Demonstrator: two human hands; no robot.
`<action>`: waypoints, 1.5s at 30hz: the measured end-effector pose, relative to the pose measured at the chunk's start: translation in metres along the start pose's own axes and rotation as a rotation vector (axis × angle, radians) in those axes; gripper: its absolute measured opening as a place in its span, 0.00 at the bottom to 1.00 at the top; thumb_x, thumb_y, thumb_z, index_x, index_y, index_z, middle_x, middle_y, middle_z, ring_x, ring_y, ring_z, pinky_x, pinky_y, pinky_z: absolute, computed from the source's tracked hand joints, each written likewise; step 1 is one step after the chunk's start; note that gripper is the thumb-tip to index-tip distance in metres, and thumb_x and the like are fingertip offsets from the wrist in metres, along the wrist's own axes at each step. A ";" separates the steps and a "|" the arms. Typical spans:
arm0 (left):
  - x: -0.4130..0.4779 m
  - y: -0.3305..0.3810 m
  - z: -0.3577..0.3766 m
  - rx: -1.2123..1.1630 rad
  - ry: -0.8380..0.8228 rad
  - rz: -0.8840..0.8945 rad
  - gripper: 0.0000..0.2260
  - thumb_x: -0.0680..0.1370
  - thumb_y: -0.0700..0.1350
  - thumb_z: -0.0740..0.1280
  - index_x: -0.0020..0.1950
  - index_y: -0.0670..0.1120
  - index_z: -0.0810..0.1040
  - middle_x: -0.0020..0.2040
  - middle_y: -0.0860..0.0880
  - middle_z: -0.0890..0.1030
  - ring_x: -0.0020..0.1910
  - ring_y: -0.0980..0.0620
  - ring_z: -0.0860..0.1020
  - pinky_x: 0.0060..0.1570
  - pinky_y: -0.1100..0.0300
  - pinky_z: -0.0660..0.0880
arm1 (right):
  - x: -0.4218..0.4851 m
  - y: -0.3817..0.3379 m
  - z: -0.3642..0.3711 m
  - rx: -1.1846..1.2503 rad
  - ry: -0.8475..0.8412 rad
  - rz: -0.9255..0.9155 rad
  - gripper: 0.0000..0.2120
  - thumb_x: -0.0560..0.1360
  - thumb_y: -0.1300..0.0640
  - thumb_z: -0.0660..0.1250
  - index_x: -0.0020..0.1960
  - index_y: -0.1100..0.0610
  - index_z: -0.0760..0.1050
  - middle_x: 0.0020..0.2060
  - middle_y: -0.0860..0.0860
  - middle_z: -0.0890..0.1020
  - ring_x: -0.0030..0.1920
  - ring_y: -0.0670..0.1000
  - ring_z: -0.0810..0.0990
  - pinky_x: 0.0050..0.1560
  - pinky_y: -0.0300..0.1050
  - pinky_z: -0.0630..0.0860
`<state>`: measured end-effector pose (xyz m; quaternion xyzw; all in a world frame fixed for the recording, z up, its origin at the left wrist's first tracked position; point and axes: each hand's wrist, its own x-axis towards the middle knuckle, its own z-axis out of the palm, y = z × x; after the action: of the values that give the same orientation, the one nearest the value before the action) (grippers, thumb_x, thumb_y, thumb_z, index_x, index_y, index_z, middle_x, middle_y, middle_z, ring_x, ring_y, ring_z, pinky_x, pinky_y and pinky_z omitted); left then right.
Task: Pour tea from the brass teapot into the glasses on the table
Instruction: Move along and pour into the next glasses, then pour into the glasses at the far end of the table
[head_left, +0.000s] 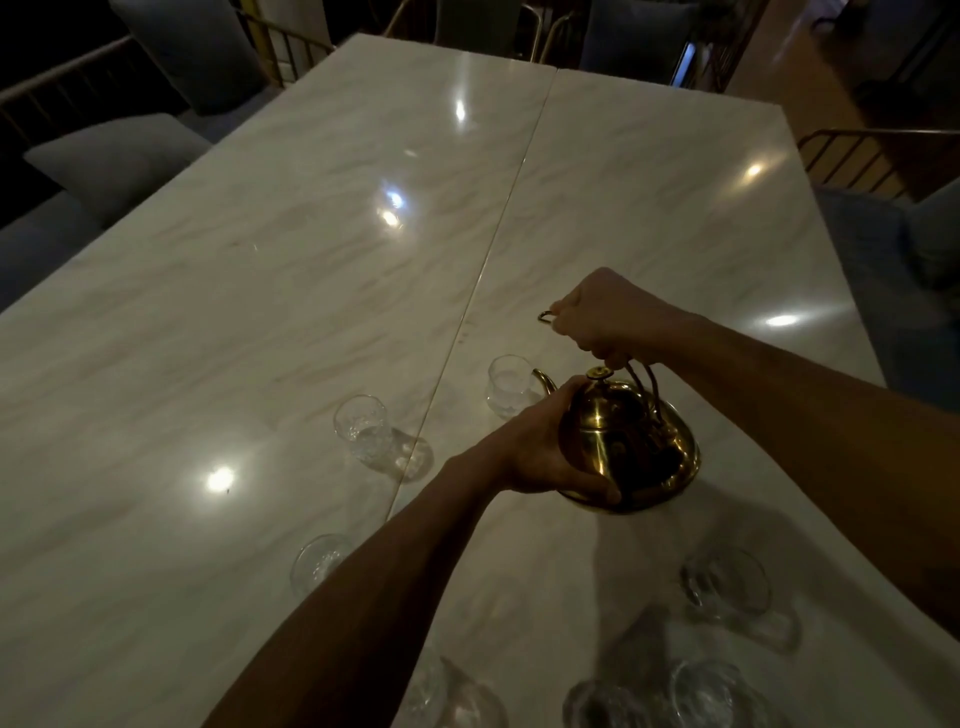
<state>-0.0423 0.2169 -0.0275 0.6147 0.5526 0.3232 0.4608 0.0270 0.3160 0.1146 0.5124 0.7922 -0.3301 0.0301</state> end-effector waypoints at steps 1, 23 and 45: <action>-0.001 0.000 0.000 0.007 0.005 -0.001 0.51 0.67 0.46 0.84 0.81 0.52 0.57 0.75 0.51 0.73 0.74 0.50 0.72 0.72 0.47 0.75 | -0.002 0.001 0.000 -0.009 0.006 -0.013 0.15 0.81 0.60 0.60 0.61 0.68 0.77 0.37 0.60 0.77 0.27 0.50 0.71 0.26 0.40 0.70; -0.060 0.003 -0.002 0.351 0.332 -0.089 0.58 0.58 0.76 0.70 0.82 0.53 0.56 0.77 0.52 0.71 0.75 0.48 0.71 0.74 0.35 0.64 | -0.030 -0.017 0.030 0.105 0.059 -0.416 0.19 0.79 0.57 0.65 0.69 0.55 0.74 0.68 0.51 0.75 0.63 0.49 0.76 0.57 0.39 0.69; -0.126 -0.038 -0.035 0.211 0.432 -0.290 0.55 0.63 0.62 0.83 0.82 0.52 0.57 0.75 0.51 0.74 0.75 0.47 0.71 0.78 0.39 0.62 | 0.004 -0.098 0.108 -0.078 -0.183 -0.466 0.18 0.78 0.59 0.65 0.68 0.58 0.75 0.53 0.56 0.84 0.32 0.45 0.74 0.32 0.37 0.70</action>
<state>-0.1111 0.0997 -0.0358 0.4908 0.7508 0.3181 0.3071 -0.0881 0.2343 0.0769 0.2823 0.8951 -0.3423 0.0446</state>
